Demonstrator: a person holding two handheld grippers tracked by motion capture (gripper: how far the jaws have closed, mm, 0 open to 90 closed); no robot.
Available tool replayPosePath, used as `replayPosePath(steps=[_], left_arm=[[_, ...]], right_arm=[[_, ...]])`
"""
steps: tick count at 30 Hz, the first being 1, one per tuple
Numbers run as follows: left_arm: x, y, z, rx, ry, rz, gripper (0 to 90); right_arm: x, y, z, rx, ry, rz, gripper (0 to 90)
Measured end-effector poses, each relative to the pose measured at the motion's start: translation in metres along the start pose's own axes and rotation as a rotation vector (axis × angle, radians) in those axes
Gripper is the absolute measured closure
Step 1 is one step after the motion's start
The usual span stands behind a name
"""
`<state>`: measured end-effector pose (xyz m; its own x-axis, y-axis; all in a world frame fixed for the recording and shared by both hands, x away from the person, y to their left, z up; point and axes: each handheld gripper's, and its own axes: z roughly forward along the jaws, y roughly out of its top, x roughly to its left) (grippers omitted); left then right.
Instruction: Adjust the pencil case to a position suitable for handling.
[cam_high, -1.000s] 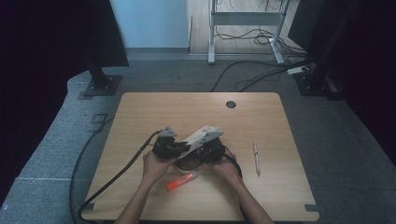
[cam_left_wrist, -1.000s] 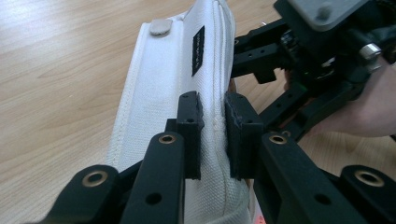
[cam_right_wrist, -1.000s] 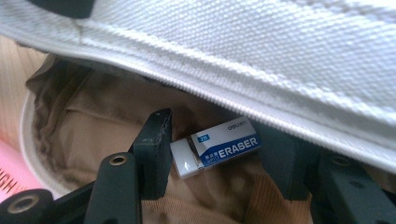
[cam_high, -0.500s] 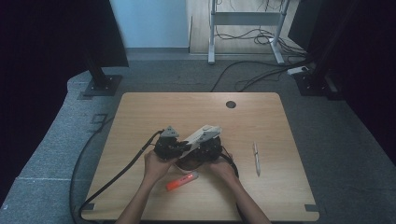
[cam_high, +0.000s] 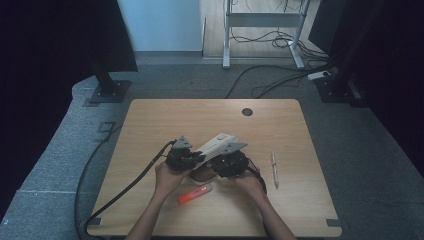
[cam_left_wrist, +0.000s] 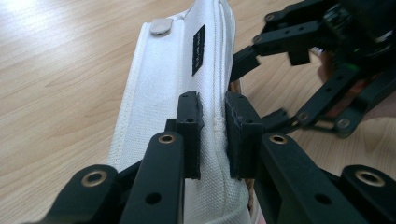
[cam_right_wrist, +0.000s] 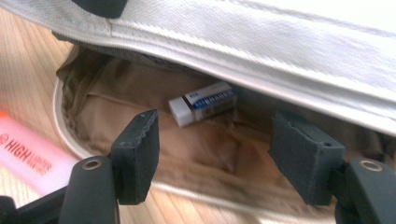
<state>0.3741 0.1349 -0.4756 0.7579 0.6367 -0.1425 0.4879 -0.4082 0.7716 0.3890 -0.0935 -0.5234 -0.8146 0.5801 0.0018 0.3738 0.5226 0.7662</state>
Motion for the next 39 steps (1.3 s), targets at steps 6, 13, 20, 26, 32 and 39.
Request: replayPosePath(steps=[6,13,20,26,32,39], left_arm=[[0.001,-0.001,0.0,-0.001,-0.004,-0.002,76.9],[0.001,-0.001,0.0,-0.002,-0.008,-0.001,76.7],[0.001,-0.001,0.001,-0.001,-0.009,-0.003,76.7],[0.001,-0.001,0.001,-0.001,-0.008,-0.005,76.7],[0.001,-0.001,0.001,-0.001,-0.009,-0.006,76.7],[0.001,-0.001,0.001,0.001,-0.008,-0.007,76.7]], right_arm=[[-0.006,-0.01,-0.017,0.006,-0.027,0.014,35.9],[-0.013,-0.027,-0.036,0.0,-0.06,0.045,37.1],[-0.02,-0.044,-0.052,-0.005,-0.099,0.084,37.2],[-0.027,-0.057,-0.067,-0.004,-0.128,0.105,37.7],[-0.034,-0.07,-0.082,-0.007,-0.159,0.135,37.8],[-0.043,-0.09,-0.1,-0.008,-0.196,0.179,37.9]])
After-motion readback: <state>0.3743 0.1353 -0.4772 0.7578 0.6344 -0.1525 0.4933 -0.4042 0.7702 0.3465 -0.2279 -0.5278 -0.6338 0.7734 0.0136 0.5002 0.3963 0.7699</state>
